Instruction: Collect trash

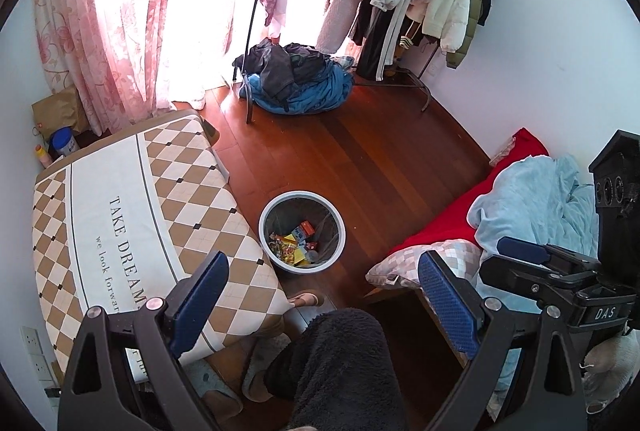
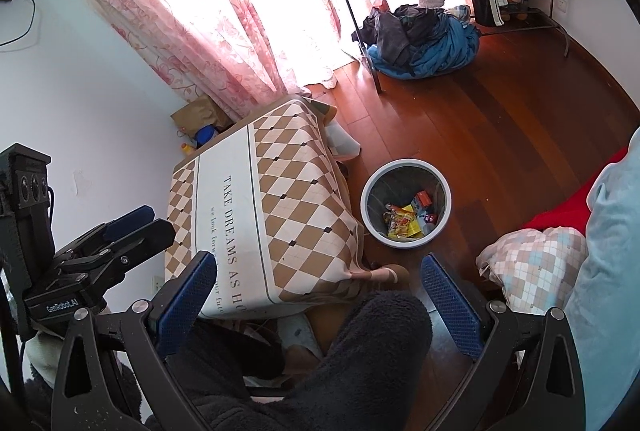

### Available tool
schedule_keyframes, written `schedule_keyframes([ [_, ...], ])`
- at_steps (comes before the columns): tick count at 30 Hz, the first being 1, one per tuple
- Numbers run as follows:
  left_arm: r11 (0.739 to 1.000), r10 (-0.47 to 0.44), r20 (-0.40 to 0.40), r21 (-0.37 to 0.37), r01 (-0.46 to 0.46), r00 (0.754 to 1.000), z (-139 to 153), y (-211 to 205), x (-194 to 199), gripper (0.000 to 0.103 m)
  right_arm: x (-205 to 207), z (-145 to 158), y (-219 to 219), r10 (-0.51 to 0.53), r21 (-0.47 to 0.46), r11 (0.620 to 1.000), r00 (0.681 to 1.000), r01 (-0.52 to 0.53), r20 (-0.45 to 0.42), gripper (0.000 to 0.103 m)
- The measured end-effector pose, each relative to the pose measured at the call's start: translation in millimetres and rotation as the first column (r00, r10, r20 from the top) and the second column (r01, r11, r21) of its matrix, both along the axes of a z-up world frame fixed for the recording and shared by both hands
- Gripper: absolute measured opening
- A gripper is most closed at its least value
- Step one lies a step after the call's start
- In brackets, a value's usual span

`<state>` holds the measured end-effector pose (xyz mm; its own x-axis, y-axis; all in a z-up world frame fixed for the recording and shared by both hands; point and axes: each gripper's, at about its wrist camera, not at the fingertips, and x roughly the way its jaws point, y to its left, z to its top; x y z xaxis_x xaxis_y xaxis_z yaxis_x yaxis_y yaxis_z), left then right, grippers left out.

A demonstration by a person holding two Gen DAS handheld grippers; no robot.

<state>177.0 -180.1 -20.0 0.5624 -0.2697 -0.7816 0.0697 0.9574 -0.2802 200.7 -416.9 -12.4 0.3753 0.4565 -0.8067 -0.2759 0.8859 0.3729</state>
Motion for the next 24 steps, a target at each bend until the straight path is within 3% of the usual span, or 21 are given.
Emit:
schedule_keyframes([
  [3, 1.0, 0.008, -0.004, -0.006, -0.008, 1.0, -1.1, 0.0, 1.7, 0.102, 0.9, 0.3, -0.7, 0.005, -0.002, 1.0, 1.0, -0.005, -0.002, 0.103],
  [24, 1.0, 0.019, -0.017, -0.006, -0.019, 1.0, -7.4, 3.9, 1.3, 0.103, -1.5, 0.5, 5.8, -0.001, -0.004, 1.0, 1.0, 0.001, -0.007, 0.103],
])
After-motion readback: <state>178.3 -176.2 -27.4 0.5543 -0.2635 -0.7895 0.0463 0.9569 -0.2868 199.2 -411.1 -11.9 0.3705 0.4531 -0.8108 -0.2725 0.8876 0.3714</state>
